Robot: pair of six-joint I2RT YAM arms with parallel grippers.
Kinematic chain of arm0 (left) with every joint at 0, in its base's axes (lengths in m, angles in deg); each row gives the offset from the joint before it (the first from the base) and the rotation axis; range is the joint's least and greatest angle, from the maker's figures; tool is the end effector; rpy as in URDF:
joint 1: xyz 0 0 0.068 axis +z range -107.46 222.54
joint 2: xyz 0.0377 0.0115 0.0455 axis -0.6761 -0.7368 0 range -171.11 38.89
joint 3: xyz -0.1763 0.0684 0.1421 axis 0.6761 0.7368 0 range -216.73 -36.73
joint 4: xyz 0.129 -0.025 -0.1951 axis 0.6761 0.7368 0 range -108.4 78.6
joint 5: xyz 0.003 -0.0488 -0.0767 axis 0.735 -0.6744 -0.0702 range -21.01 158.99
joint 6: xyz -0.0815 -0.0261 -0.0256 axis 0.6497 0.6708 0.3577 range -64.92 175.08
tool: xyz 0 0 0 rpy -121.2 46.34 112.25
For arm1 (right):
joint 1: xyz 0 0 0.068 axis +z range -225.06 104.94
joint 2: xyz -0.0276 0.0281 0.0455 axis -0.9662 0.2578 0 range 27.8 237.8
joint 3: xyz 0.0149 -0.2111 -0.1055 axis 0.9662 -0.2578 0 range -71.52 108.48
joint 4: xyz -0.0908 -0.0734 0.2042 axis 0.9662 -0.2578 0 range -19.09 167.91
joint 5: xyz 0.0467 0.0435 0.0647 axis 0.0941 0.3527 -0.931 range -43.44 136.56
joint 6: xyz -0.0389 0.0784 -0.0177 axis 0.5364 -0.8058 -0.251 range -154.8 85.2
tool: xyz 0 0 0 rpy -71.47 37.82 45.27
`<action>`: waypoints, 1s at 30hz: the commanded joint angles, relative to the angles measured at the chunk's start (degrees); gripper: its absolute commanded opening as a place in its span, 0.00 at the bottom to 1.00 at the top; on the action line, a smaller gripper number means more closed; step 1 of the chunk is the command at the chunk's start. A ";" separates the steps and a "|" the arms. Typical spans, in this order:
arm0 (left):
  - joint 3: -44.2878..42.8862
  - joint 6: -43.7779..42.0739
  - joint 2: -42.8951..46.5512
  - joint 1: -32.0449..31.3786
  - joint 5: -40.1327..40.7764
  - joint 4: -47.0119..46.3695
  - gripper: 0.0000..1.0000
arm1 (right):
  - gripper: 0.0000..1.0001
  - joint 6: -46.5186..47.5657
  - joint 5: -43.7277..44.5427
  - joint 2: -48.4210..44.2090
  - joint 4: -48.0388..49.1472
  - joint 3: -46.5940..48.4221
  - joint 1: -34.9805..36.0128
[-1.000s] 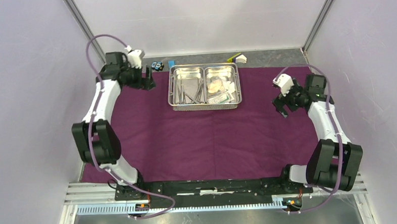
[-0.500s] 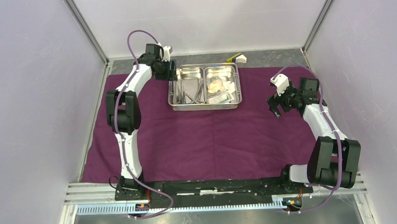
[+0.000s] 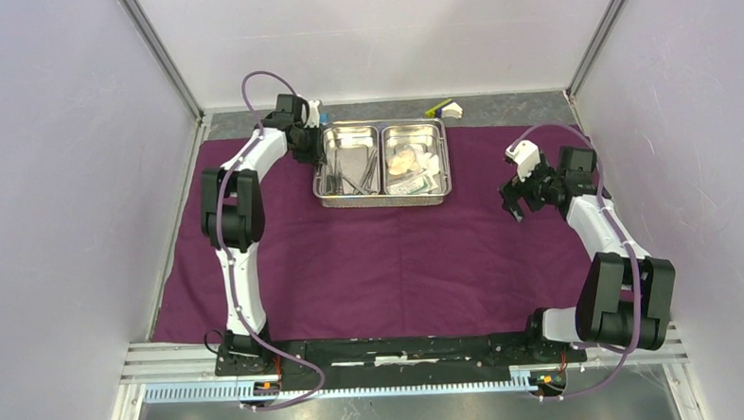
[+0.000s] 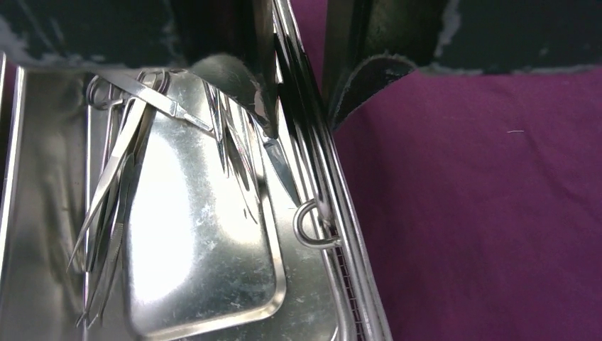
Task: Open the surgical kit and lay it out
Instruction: Move the container from the surgical kit.
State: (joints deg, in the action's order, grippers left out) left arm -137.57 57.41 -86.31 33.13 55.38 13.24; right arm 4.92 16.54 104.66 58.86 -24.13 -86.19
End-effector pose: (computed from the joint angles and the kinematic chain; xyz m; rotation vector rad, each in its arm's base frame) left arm 0.4481 -0.0933 0.1381 0.2505 2.5391 -0.3824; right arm 0.2839 -0.0153 0.1724 -0.7844 2.1442 0.1807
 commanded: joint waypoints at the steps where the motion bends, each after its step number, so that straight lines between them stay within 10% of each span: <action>1: 0.64 0.84 2.59 2.73 0.81 0.47 0.28 | 0.94 0.26 -1.63 0.09 0.51 -0.70 0.17; 10: 1.66 -0.71 6.17 10.81 -1.60 2.38 0.03 | 0.94 0.53 -1.62 0.95 0.58 -0.77 0.15; 30: -2.43 -4.91 1.98 19.25 -4.94 5.44 0.10 | 0.94 0.14 -1.00 1.80 0.58 -0.55 0.16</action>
State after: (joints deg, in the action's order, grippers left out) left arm -137.13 53.96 -84.81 53.28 53.59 18.97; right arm 5.12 16.56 106.60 58.71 -24.94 -86.19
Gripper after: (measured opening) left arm 0.283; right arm 0.944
